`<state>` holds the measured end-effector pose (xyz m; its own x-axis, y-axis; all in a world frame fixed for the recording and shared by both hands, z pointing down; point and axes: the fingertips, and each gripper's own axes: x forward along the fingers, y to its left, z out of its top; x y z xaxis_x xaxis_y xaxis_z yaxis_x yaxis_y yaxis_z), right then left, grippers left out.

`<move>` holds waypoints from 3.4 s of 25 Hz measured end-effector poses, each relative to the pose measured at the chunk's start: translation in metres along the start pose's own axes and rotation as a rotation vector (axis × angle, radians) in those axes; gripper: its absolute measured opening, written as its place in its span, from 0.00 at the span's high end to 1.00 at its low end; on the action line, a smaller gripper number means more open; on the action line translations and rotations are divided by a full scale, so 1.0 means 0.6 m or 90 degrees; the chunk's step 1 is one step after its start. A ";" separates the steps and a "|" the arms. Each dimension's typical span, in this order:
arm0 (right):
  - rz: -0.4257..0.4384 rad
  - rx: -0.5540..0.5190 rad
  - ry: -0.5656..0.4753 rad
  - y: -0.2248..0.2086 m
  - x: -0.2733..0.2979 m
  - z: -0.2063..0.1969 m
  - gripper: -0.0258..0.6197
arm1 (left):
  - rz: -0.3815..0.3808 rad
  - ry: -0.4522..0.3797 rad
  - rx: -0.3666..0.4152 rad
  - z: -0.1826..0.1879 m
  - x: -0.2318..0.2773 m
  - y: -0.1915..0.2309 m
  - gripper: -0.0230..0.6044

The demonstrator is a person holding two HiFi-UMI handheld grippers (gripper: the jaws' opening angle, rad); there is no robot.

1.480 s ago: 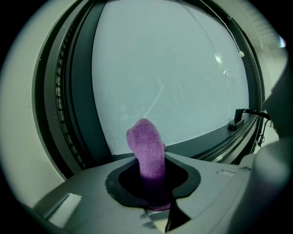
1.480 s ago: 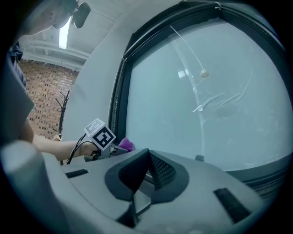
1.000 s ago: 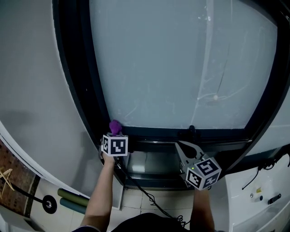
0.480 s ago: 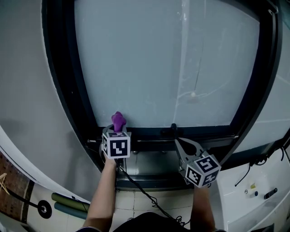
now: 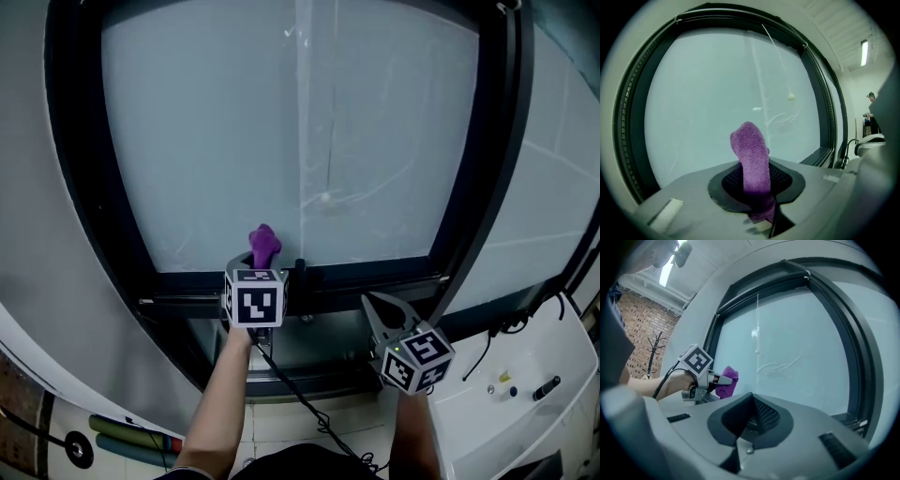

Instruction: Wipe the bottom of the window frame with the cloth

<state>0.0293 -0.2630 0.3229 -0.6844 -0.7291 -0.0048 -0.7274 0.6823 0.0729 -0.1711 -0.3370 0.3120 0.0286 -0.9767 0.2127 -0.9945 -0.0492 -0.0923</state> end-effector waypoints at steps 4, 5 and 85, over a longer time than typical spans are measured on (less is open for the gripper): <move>-0.020 0.004 0.004 -0.046 -0.042 -0.007 0.96 | -0.018 -0.009 0.003 0.027 0.012 -0.065 0.80; -0.022 0.005 0.005 -0.055 -0.051 -0.009 0.96 | -0.023 -0.011 0.001 0.032 0.013 -0.082 0.80; -0.190 0.092 0.078 -0.351 -0.278 -0.141 0.96 | -0.172 0.165 0.039 -0.067 0.288 -0.619 0.81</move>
<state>0.3009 -0.2895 0.3929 -0.4364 -0.8924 0.1151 -0.8997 0.4329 -0.0551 0.1993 -0.4792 0.4221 0.2547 -0.8423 0.4751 -0.9467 -0.3174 -0.0553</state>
